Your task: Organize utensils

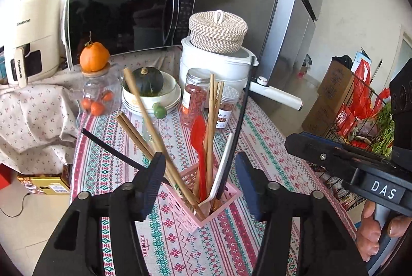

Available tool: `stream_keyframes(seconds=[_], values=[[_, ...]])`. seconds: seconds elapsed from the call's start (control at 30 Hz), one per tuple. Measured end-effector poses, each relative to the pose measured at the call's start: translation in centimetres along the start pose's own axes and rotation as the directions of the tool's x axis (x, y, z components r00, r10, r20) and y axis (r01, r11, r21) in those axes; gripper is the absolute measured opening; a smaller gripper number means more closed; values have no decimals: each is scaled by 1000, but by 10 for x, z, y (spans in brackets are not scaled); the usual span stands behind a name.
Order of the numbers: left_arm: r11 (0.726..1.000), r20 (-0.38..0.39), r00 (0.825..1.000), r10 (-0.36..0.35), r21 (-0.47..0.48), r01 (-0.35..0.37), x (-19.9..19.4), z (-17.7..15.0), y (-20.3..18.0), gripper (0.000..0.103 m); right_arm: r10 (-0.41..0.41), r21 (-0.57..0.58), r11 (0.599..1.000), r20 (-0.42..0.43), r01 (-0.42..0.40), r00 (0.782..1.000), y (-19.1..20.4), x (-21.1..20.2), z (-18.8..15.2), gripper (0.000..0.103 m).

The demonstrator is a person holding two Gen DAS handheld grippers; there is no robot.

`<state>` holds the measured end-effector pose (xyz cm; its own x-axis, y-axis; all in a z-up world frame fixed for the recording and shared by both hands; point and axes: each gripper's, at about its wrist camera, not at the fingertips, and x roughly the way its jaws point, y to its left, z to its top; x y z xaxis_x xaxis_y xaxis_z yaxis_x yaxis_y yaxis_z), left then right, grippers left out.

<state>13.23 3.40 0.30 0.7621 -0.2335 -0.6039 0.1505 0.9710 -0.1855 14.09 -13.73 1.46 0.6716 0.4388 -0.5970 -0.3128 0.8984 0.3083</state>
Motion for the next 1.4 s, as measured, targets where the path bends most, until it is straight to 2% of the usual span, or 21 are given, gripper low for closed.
stream_keyframes(seconds=[0.1,0.37,0.47,0.5,0.57,0.63,0.73,0.9,1.03,1.17,1.4], values=[[1000,3,1000,-10,-8,10,-8,0,1,65,7,14,1000,26,-7,1000,-5,-12,1,43],[1000,-51,999,-1,-15,0,-21,-14,-1,94,-40,53,998,58,37,998,-21,-36,-7,76],[1000,-78,997,6,3,-5,-25,-22,-5,103,-85,47,996,65,82,994,-26,-45,-13,84],[1000,-83,997,10,11,-9,-27,-25,-7,103,-98,40,995,67,95,993,-26,-48,-15,86],[999,-85,996,22,29,-20,-32,-32,-11,103,-125,24,992,71,123,990,-27,-54,-20,97],[998,-84,996,38,46,-34,-37,-38,-15,103,-149,8,989,87,149,985,-27,-60,-26,103],[997,-106,993,41,64,-34,-43,-46,-20,103,-220,-17,975,92,223,971,-27,-69,-36,103],[992,-121,991,62,118,-47,-53,-60,-34,103,-290,-50,956,4,290,957,-26,-73,-54,103],[993,-104,993,56,111,-44,-61,-65,-39,103,-333,-107,937,10,332,943,-15,-79,-63,103],[996,-89,995,47,79,-40,-65,-64,-38,103,-325,-87,941,25,326,945,-14,-88,-64,103],[994,-94,993,66,90,-57,-62,-65,-40,103,-324,-73,943,37,326,945,-12,-91,-62,103]])
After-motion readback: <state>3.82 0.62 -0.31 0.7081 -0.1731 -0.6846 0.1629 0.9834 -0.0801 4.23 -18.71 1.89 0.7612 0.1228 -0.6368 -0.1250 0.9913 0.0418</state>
